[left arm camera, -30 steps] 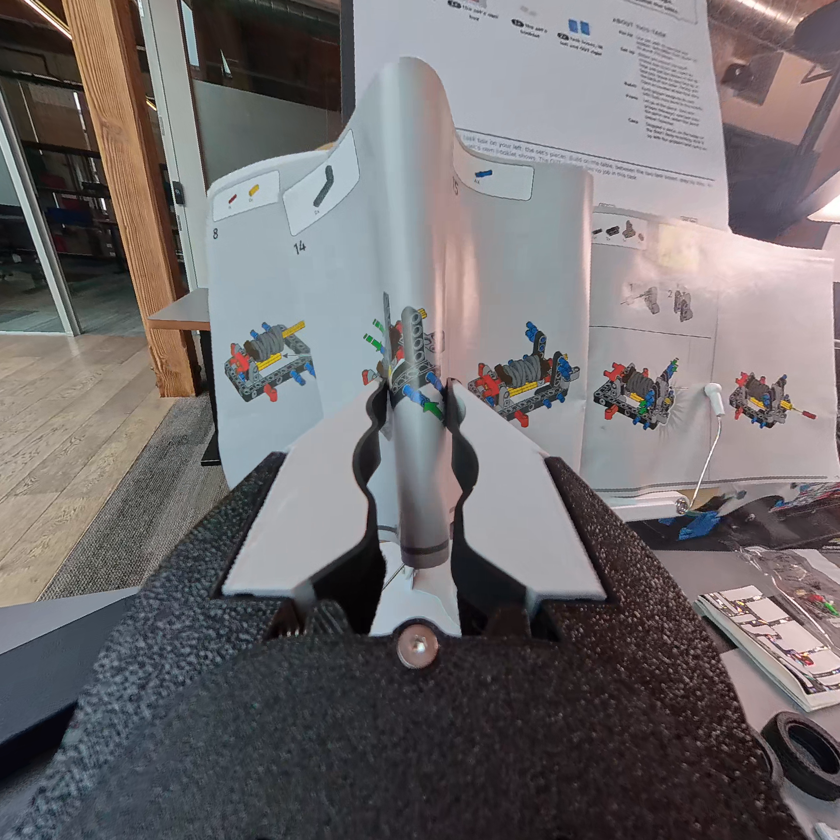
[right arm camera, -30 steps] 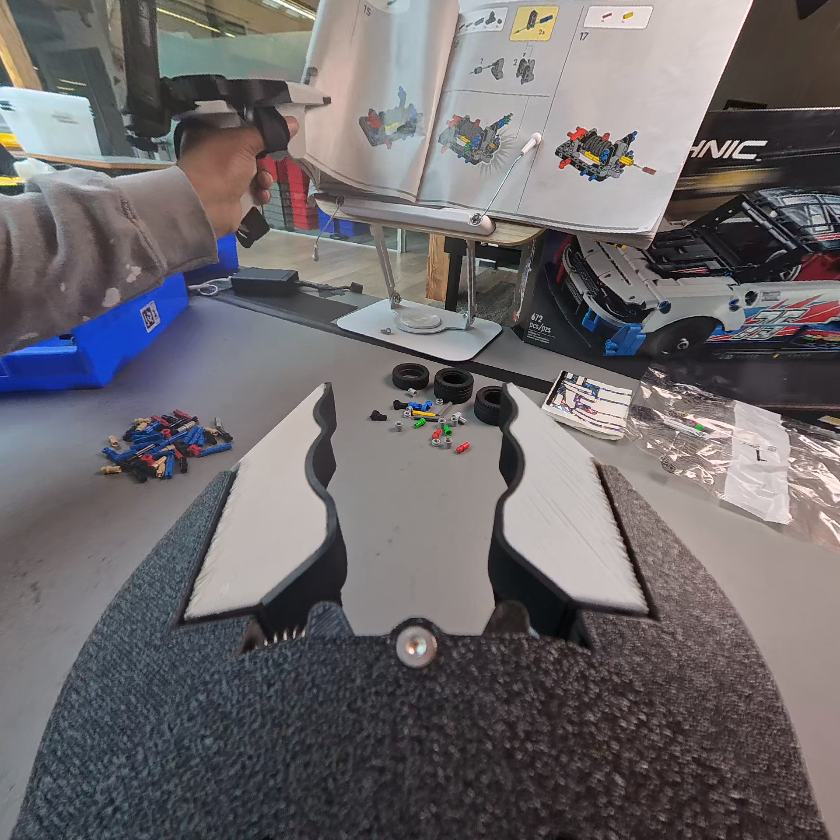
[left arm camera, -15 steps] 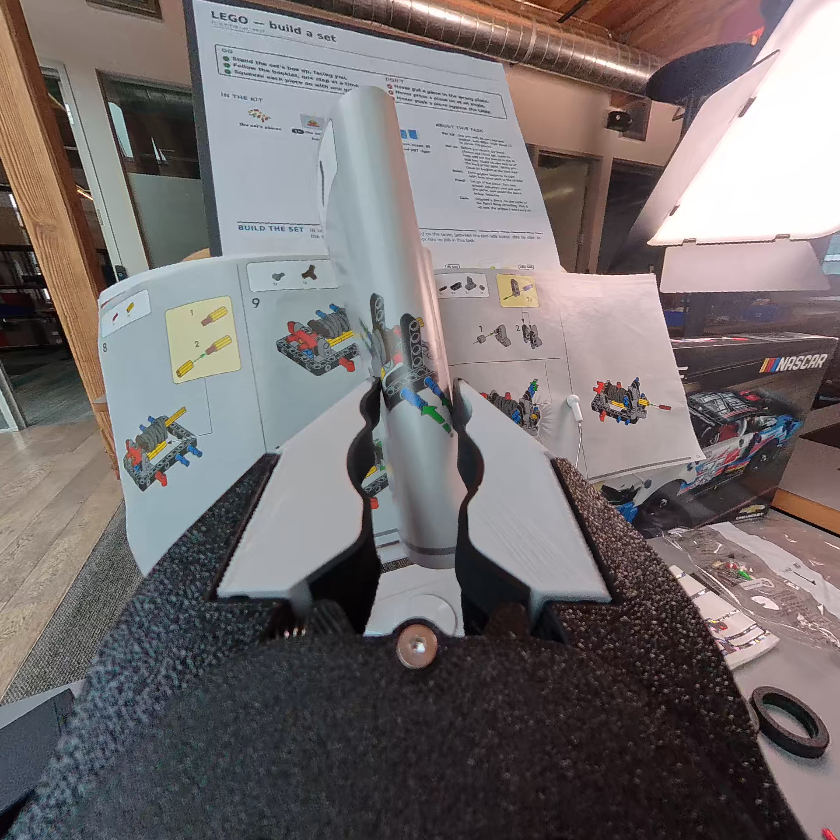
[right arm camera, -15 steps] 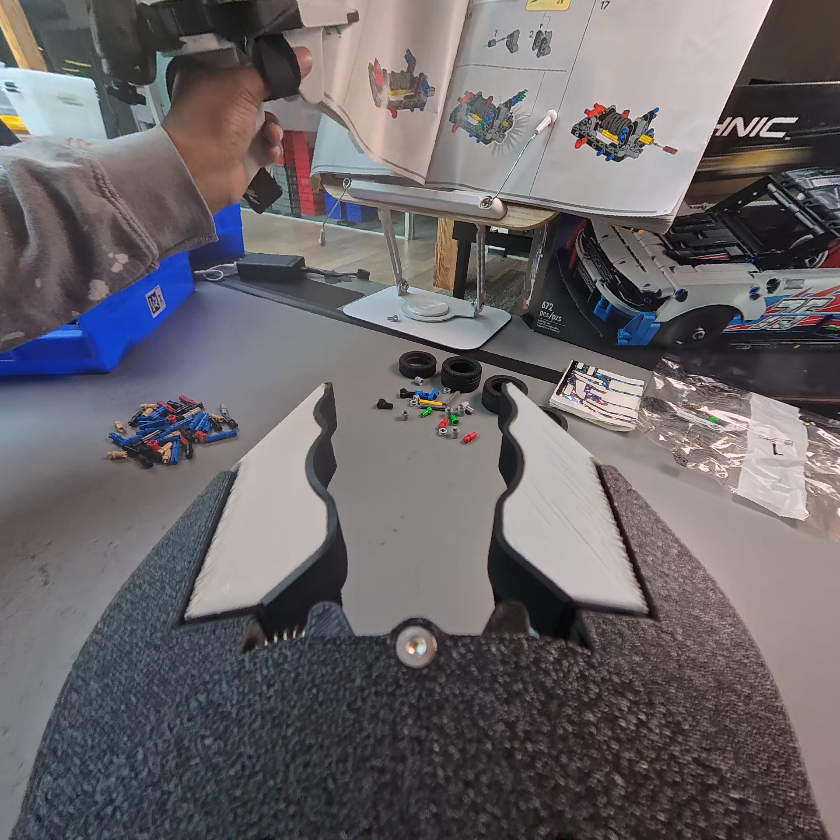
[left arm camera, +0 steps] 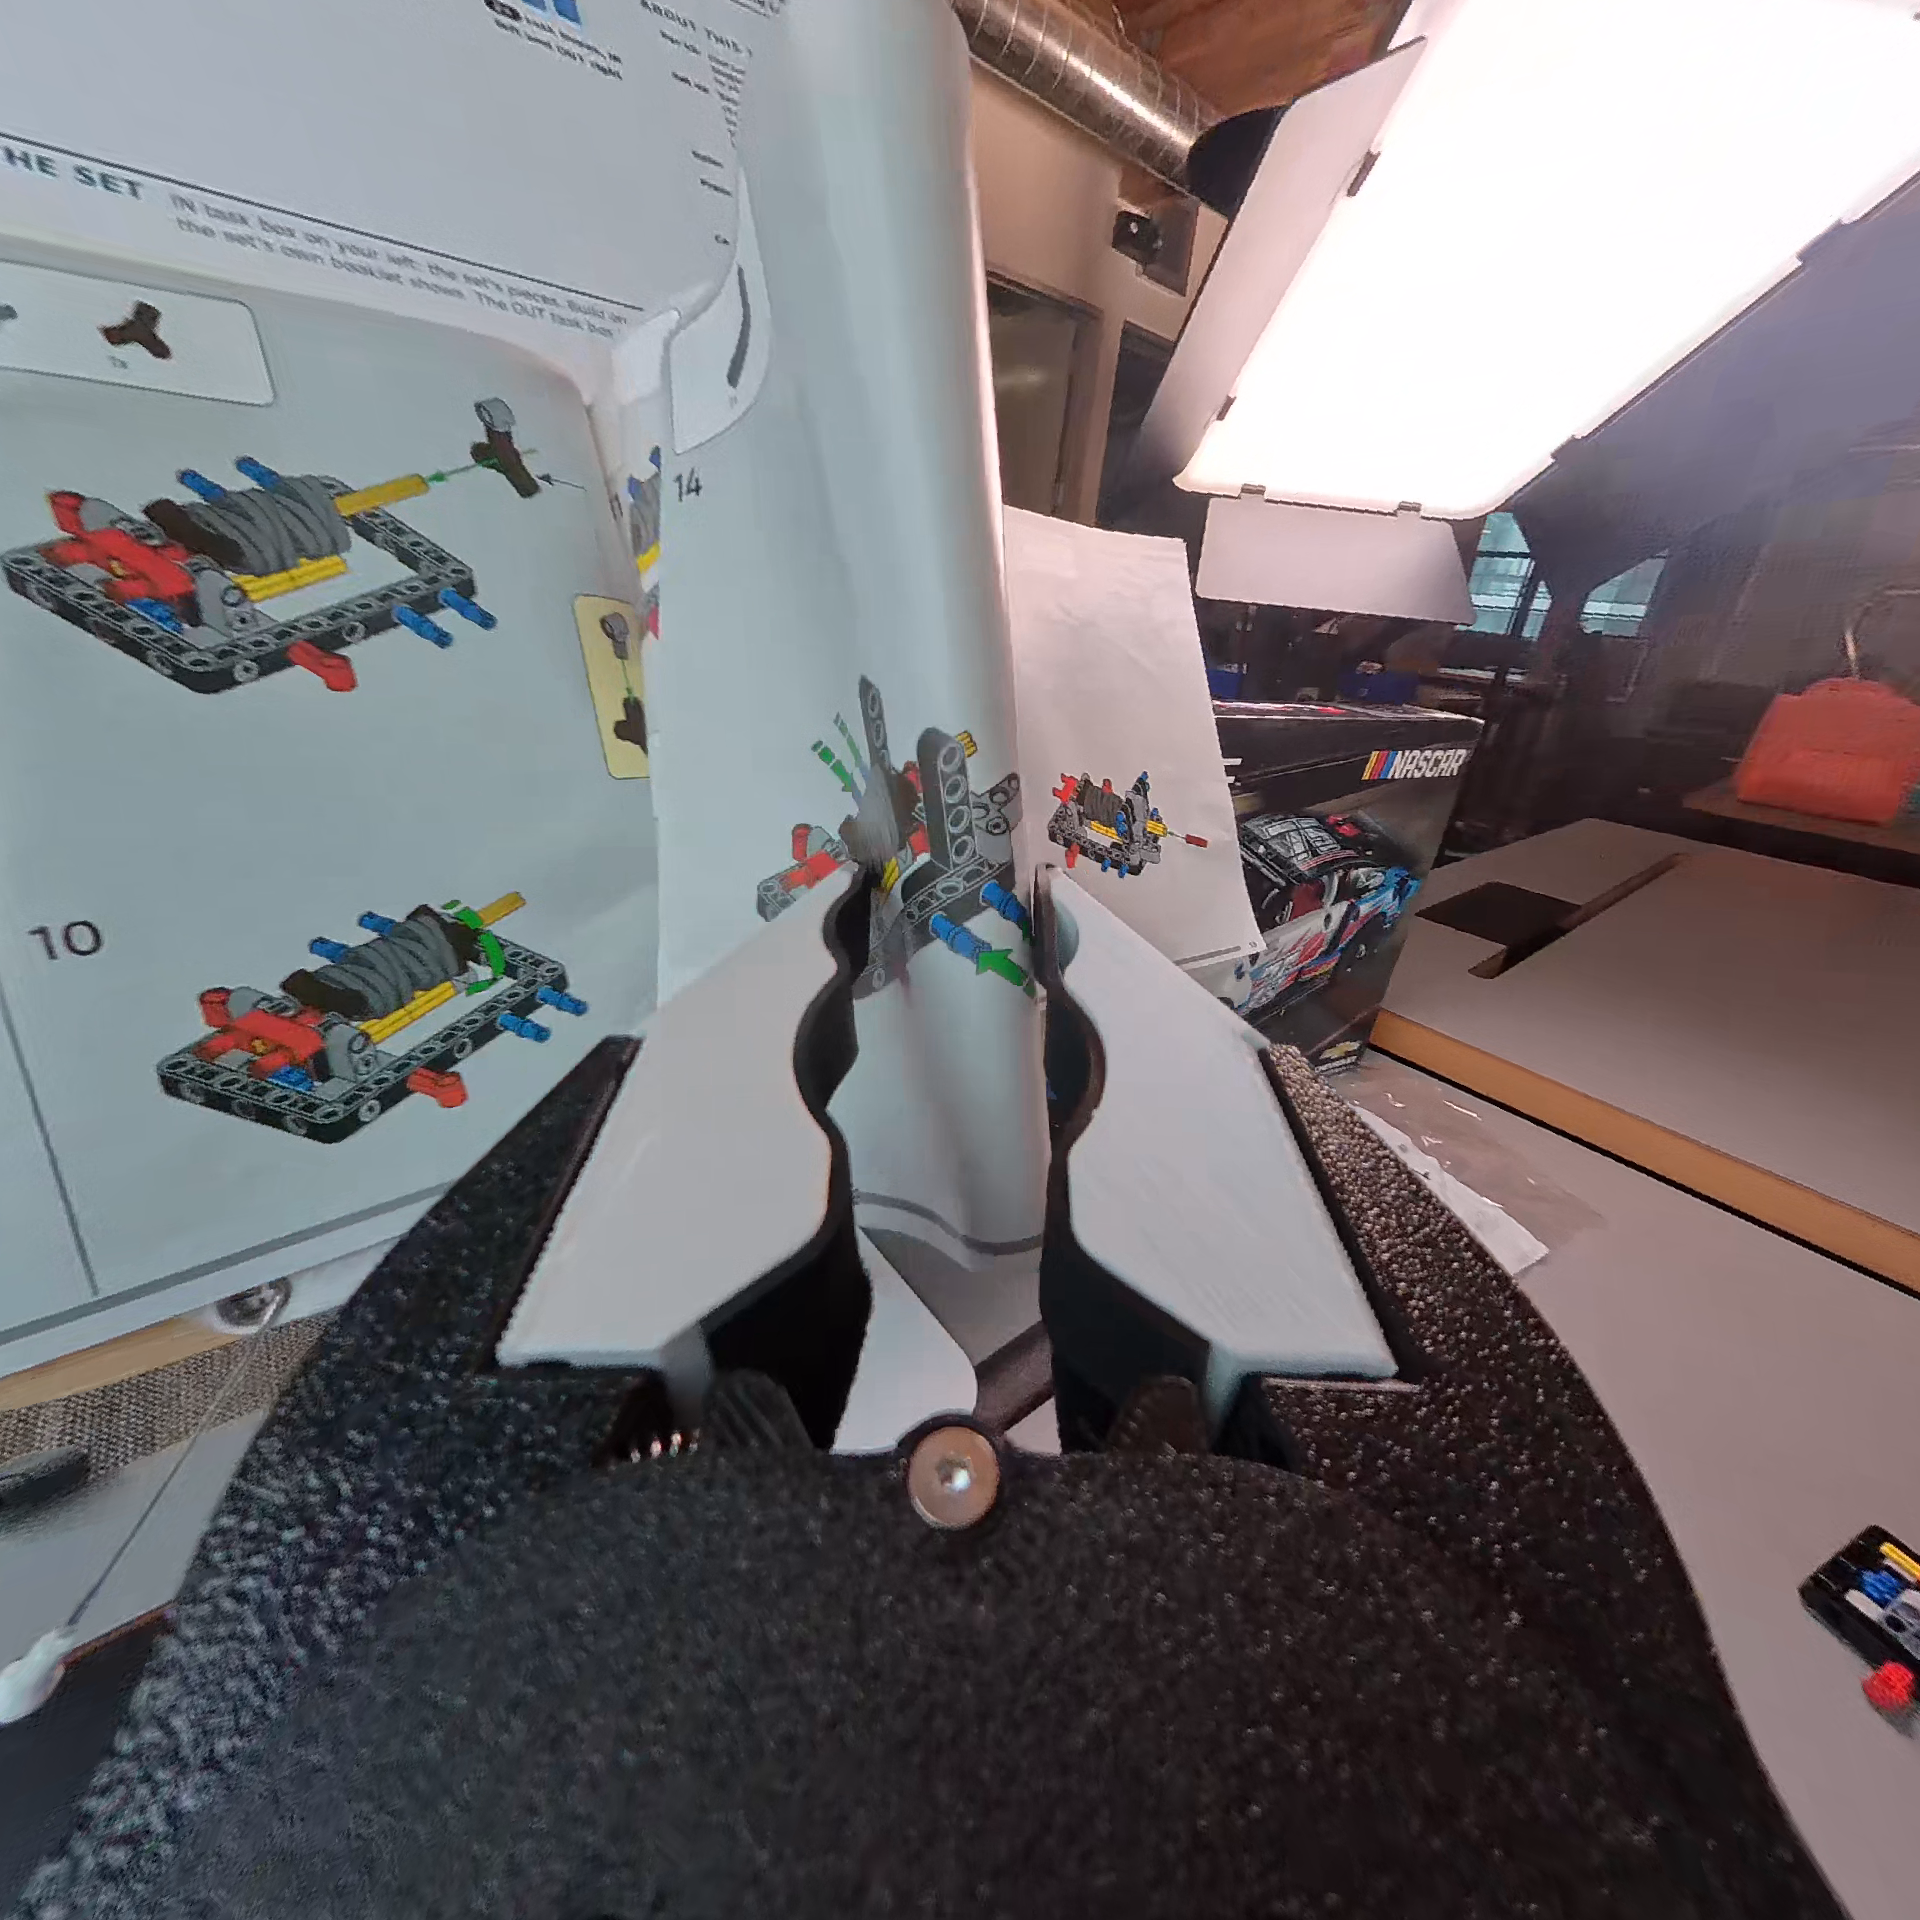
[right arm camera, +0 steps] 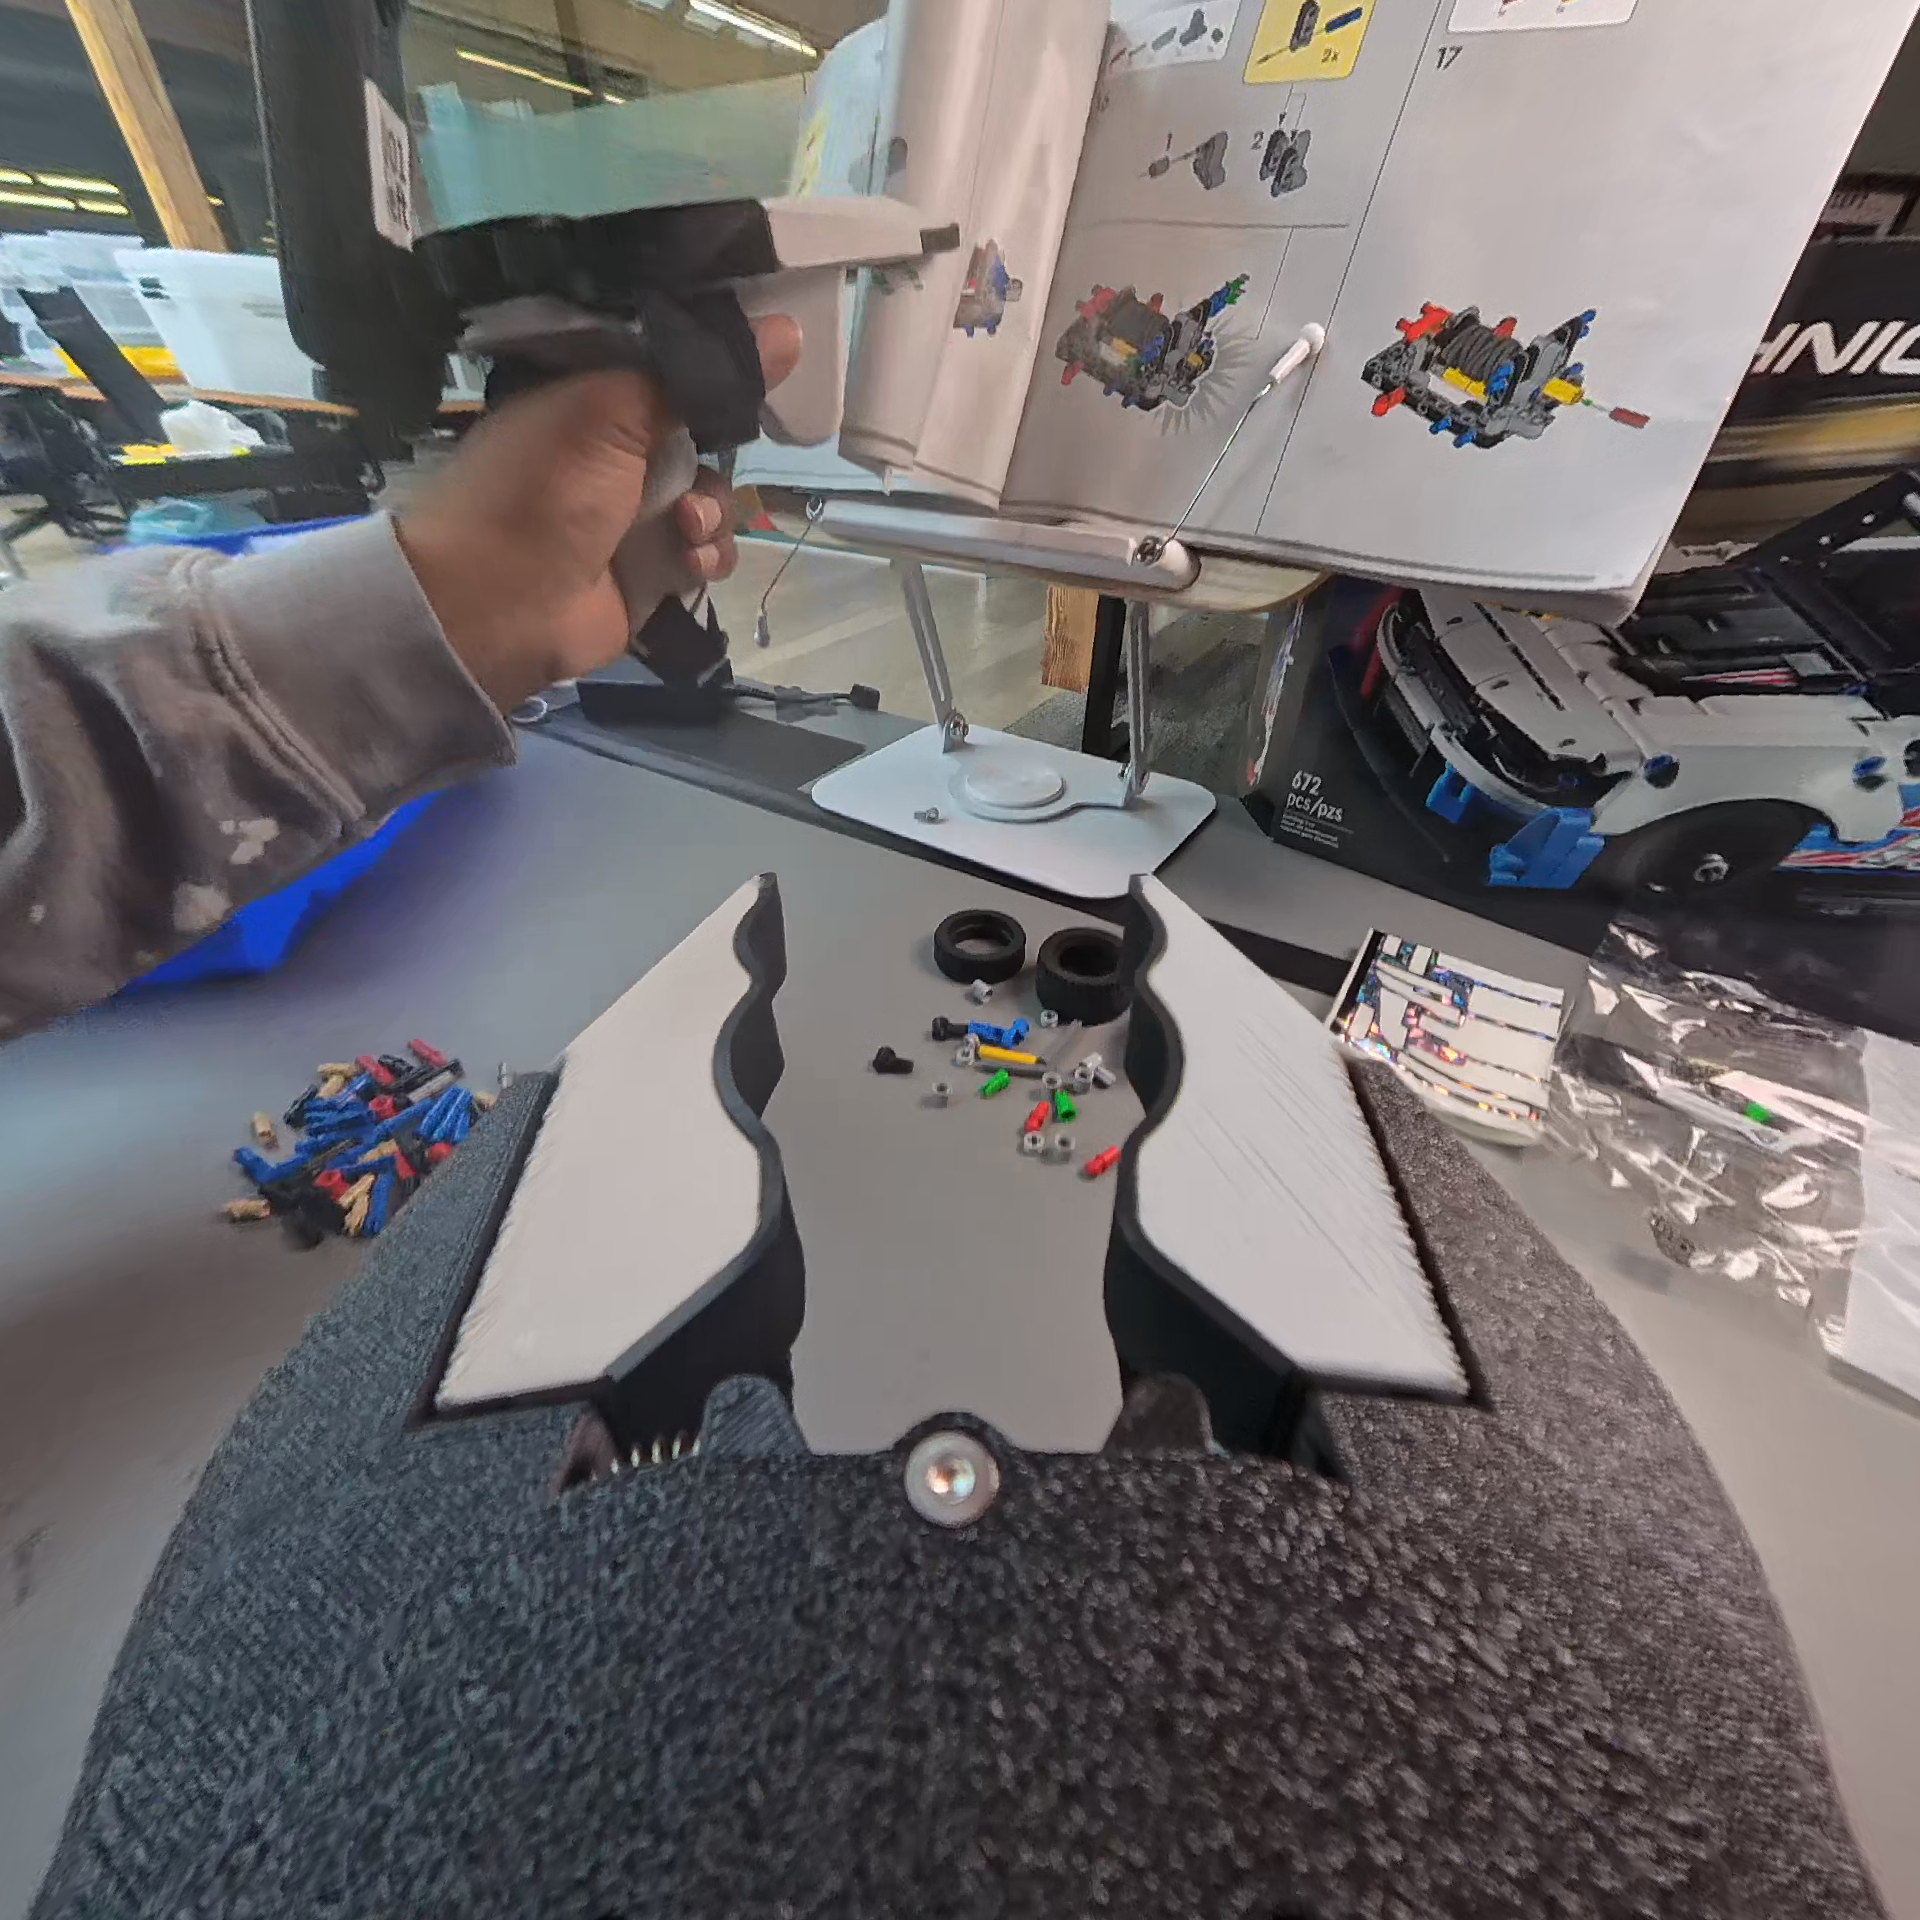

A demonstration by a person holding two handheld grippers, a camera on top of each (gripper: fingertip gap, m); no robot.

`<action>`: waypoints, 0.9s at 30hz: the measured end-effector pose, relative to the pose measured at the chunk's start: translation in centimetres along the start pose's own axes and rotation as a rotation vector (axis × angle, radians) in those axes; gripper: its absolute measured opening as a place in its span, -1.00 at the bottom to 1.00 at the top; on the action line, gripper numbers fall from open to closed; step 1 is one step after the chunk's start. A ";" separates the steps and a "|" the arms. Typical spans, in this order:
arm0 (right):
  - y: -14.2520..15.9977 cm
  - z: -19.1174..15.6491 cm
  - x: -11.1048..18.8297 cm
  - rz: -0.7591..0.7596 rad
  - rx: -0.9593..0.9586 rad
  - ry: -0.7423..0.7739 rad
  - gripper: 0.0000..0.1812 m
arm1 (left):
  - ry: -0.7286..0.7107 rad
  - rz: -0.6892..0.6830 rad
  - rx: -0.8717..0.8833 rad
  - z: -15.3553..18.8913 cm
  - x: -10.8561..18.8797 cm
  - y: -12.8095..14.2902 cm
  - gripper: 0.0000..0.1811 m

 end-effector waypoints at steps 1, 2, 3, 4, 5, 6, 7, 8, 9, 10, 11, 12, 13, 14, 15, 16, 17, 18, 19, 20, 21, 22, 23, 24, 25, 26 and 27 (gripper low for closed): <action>-0.7 0.3 -0.8 0.017 -0.009 0.000 -0.28 | 0.022 -0.009 0.013 0.3 -0.4 0.2 -0.66; -1.4 0.7 -1.7 0.037 -0.018 0.000 -0.30 | 0.051 -0.026 0.025 0.6 -0.7 0.3 -0.66; -2.1 1.0 -2.7 0.054 -0.023 0.001 -0.34 | 0.074 -0.039 0.034 0.9 -1.1 0.4 -0.65; -2.6 1.4 -3.8 0.066 -0.022 0.006 -0.38 | 0.088 -0.045 0.035 1.1 -1.4 0.4 -0.64; -3.1 1.9 -5.0 0.074 -0.013 0.013 -0.42 | 0.099 -0.047 0.027 1.3 -1.6 0.4 -0.64; -3.6 2.6 -6.4 0.084 -0.003 0.032 -0.45 | 0.107 -0.049 0.014 1.5 -1.7 0.3 -0.64; -4.1 3.4 -8.0 0.090 0.003 0.056 -0.50 | 0.113 -0.051 0.004 1.7 -1.9 0.2 -0.64; -4.5 4.3 -9.7 0.089 0.003 0.076 -0.55 | 0.119 -0.052 0.001 1.8 -2.0 0.0 -0.64; -4.9 5.3 -11.5 0.084 0.000 0.098 -0.56 | 0.129 -0.053 0.005 2.0 -2.1 -0.1 -0.64; -5.3 6.3 -13.3 0.076 0.002 0.123 -0.57 | 0.141 -0.057 0.011 2.1 -2.1 -0.2 -0.64; -5.6 7.3 -15.1 0.064 0.005 0.145 -0.58 | 0.152 -0.061 0.016 2.3 -2.2 -0.3 -0.63; -5.9 8.1 -16.8 0.054 0.011 0.165 -0.58 | 0.163 -0.064 0.019 2.4 -2.1 -0.5 -0.62; -6.2 8.7 -18.4 0.048 0.004 0.176 -0.58 | 0.178 -0.068 0.019 2.6 -2.1 -0.6 -0.61; -6.6 9.0 -19.8 0.049 -0.006 0.171 -0.58 | 0.199 -0.074 0.019 2.8 -2.0 -0.7 -0.61; -7.1 9.1 -21.1 0.056 -0.007 0.162 -0.58 | 0.225 -0.080 0.017 3.0 -2.0 -0.8 -0.61; -7.4 9.3 -22.2 0.047 -0.001 0.179 -0.58 | 0.249 -0.088 0.015 3.2 -1.9 -0.9 -0.61; -7.5 9.5 -23.1 0.028 0.003 0.210 -0.58 | 0.268 -0.098 0.010 3.4 -1.9 -0.9 -0.61; -7.5 9.7 -24.0 0.004 -0.004 0.237 -0.61 | 0.288 -0.107 0.003 3.5 -1.8 -1.0 -0.61; -7.3 9.9 -24.5 -0.014 -0.008 0.261 -0.66 | 0.319 -0.114 -0.005 3.8 -1.7 -1.0 -0.61; -7.0 10.1 -24.8 -0.014 -0.006 0.292 -0.73 | 0.361 -0.121 -0.016 4.0 -1.5 -1.2 -0.61; -6.9 10.2 -24.8 0.008 0.003 0.310 -0.77 | 0.397 -0.127 -0.032 4.2 -1.2 -1.3 -0.61; -6.6 10.1 -24.7 0.023 -0.009 0.316 -0.79 | 0.407 -0.123 -0.055 4.1 -0.9 -1.6 -0.61; -6.4 10.0 -24.6 0.036 -0.028 0.316 -0.81 | 0.403 -0.104 -0.077 3.9 -0.5 -2.0 -0.61; -6.1 9.8 -24.4 0.052 -0.047 0.325 -0.82 | 0.409 -0.069 -0.086 3.6 -0.1 -2.5 -0.61; -5.7 9.9 -24.1 0.069 -0.066 0.348 -0.84 | 0.430 -0.024 -0.079 3.4 0.5 -3.2 -0.61; -5.2 10.0 -23.8 0.089 -0.099 0.360 -0.85 | 0.453 0.025 -0.062 3.1 1.0 -3.9 -0.61; -4.7 10.2 -23.6 0.103 -0.151 0.367 -0.87 | 0.468 0.070 -0.045 2.8 1.6 -4.6 -0.61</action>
Point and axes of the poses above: each gripper's, where its closed fingertips meet, x back along the fingers, y out of its underside, z = x × y across the jaws, the point moved 8 cm from there along x, back along the fingers, and after that the axes turned 2 degrees about x, right-handed, at the moved point
